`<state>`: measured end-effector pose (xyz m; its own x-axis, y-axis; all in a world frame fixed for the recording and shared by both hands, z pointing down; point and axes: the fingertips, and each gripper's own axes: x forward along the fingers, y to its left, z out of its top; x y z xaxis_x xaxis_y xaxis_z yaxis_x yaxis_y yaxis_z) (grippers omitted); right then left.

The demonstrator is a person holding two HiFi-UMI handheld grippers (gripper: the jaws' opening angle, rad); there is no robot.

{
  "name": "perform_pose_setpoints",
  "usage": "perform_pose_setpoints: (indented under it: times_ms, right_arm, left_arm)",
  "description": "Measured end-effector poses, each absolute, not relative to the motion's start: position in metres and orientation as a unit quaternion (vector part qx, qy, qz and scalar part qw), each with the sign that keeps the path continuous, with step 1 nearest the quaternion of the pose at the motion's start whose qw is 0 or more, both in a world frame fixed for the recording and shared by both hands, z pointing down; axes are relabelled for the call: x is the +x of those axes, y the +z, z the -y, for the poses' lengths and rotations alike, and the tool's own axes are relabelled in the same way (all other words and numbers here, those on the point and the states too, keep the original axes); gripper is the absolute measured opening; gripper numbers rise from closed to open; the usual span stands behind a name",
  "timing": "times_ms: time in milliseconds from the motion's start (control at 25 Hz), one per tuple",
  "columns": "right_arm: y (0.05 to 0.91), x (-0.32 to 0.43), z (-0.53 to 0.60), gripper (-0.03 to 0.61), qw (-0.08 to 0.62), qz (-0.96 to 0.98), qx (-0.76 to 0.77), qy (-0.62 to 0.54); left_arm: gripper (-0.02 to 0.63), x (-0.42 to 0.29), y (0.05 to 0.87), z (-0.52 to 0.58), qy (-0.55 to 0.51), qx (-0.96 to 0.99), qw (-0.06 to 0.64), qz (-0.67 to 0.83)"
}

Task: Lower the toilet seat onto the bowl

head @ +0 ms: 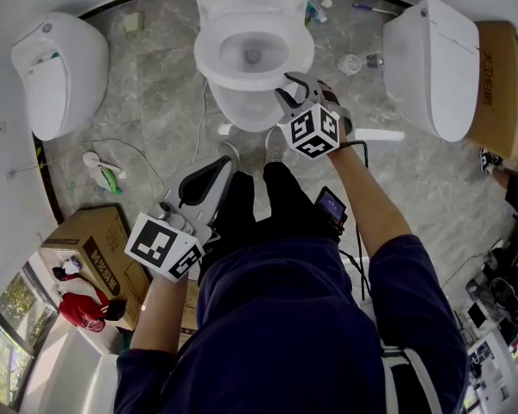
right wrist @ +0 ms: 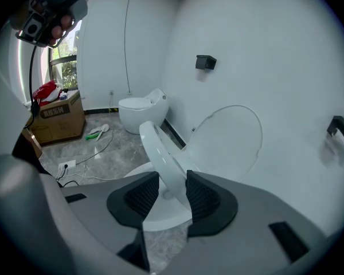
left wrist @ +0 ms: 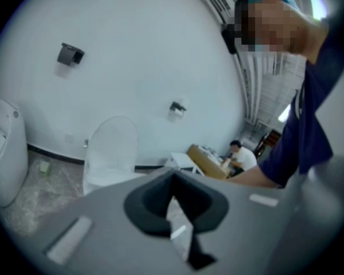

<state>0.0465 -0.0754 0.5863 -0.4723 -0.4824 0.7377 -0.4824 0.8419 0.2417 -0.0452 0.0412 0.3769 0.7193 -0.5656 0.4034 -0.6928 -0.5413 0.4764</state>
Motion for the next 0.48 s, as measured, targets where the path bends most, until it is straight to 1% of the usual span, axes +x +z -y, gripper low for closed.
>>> perform_pose_setpoints:
  times_ms: [480]
  right_arm:
    - [0.598, 0.046, 0.062, 0.138, 0.438, 0.853, 0.283, -0.009]
  left_arm:
    - [-0.003, -0.045, 0.384, -0.048, 0.107, 0.872, 0.321, 0.353]
